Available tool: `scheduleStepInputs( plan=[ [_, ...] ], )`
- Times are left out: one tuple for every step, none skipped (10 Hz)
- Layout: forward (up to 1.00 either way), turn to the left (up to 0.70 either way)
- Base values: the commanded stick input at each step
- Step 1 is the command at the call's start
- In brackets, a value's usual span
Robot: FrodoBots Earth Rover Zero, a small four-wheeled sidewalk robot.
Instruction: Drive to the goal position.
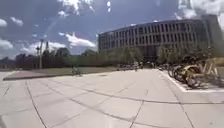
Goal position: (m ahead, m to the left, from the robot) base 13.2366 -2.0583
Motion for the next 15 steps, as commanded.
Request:
scheduleStepInputs(
  plan=[
    [0.70,-0.27],
    [0.70,-0.35],
    [0.70,-0.35],
    [0.70,-0.19],
    [0.70,0.02],
    [0.70,-0.28],
    [0.70,-0.35],
    [0.70,-0.35],
    [0.70,-0.13],
    [0.70,0.07],
    [0.70,-0.09],
    [0.70,-0.35],
    [0.70,-0.12],
    [0.70,0.06],
    [0.70,0.07]
  ],
)
